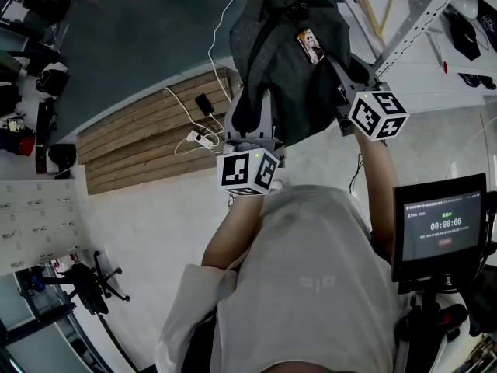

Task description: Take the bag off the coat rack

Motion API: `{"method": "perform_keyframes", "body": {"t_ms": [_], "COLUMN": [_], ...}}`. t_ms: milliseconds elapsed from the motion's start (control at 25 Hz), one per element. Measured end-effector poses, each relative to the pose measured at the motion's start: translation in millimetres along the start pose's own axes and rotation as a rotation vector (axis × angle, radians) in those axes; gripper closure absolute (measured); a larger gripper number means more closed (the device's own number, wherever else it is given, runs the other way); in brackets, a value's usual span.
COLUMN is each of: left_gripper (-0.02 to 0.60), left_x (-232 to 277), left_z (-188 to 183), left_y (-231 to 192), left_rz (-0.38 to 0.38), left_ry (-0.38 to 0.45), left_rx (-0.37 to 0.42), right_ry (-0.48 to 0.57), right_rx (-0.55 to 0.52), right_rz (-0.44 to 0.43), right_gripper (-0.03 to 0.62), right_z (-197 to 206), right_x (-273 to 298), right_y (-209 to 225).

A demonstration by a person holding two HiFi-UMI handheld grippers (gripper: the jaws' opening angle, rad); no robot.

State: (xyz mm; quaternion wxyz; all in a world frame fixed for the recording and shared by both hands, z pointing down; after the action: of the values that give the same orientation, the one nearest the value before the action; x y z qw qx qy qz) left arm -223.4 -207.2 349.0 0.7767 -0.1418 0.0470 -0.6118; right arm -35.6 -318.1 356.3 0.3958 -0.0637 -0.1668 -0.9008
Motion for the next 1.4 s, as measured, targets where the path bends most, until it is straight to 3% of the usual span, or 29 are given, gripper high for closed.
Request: {"method": "perform_keyframes", "body": {"t_ms": [520, 880, 1200, 1400], "left_gripper": [0.483, 0.485, 0.485, 0.485], "left_x": [4, -3, -9, -22], "left_z": [-13, -37, -46, -75], "left_y": [-5, 15, 37, 77], "left_rz": [0.054, 0.107, 0.214, 0.318], "left_ry": [-0.047, -0.045, -0.065, -0.082], "left_rx": [-0.057, -0.029, -0.020, -0.007], "right_ry": [-0.029, 0.020, 0.066, 0.107], "right_rx": [0.056, 0.083, 0.102, 0.123], "right_rz": [0.012, 0.020, 0.089, 0.180], "right_gripper": [0.519, 0.520, 0.520, 0.520], "right_z": [-9, -26, -34, -60], "right_x": [-5, -29, -69, -128], "right_y": [-7, -10, -13, -21]}}
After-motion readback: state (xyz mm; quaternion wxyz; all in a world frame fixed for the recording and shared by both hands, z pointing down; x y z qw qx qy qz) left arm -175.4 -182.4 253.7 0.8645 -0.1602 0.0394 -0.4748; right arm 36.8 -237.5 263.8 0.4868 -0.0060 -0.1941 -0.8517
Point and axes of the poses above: the fingertips, and each gripper's own axes: x forward along the fingers, y to its right, z out of its underside, the point moved 4 cm from there along -x, backward along the fingers, and after that the axes turned 13 degrees about -y, right-handed, at the moved point
